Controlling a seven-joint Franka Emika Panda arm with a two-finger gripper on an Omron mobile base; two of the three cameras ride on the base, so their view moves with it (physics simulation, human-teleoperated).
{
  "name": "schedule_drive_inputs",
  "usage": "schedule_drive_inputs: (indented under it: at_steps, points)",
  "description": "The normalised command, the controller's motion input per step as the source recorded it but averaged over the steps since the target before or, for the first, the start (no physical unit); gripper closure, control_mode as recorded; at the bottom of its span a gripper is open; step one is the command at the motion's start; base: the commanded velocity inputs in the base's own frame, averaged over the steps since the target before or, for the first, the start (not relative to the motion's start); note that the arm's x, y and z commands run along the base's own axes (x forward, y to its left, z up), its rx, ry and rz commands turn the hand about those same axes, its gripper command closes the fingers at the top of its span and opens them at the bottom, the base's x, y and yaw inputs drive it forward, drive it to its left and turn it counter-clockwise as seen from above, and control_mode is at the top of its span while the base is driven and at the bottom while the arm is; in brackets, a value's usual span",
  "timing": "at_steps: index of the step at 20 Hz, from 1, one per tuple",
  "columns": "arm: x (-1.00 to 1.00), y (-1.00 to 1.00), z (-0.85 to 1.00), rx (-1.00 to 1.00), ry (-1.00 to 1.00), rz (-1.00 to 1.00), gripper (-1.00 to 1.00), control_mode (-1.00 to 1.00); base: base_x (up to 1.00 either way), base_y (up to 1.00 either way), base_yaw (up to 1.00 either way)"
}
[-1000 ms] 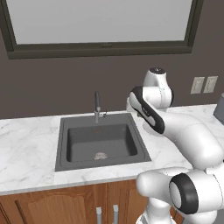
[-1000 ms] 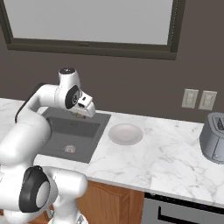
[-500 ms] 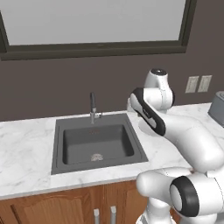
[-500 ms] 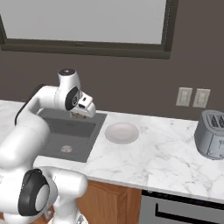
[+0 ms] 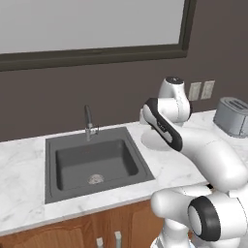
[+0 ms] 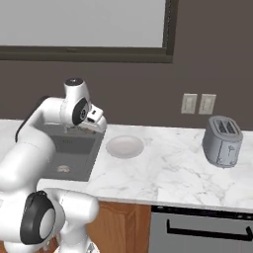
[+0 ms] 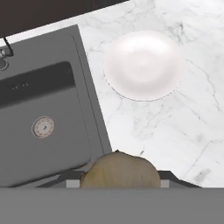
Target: Turn on the sink faucet. Then move the garlic from the counter to the sink. Turn off the sink. Move the vegetable from the sink to the pot next to the stove. Finally move the pot to the front right burner.
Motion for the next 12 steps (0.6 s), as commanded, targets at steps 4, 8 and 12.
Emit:
schedule_drive_inputs:
  at_steps: [4,8,12]
  points:
    - [0.0,0.0,0.0,0.0,0.0,0.0,1.0,1.0,0.0,-0.3,-0.47]
    - [0.0,0.0,0.0,0.0,0.0,0.0,1.0,1.0,-0.01,-0.28,-0.52]
    - [0.0,0.0,0.0,0.0,0.0,0.0,1.0,1.0,-0.04,-0.35,-0.53]
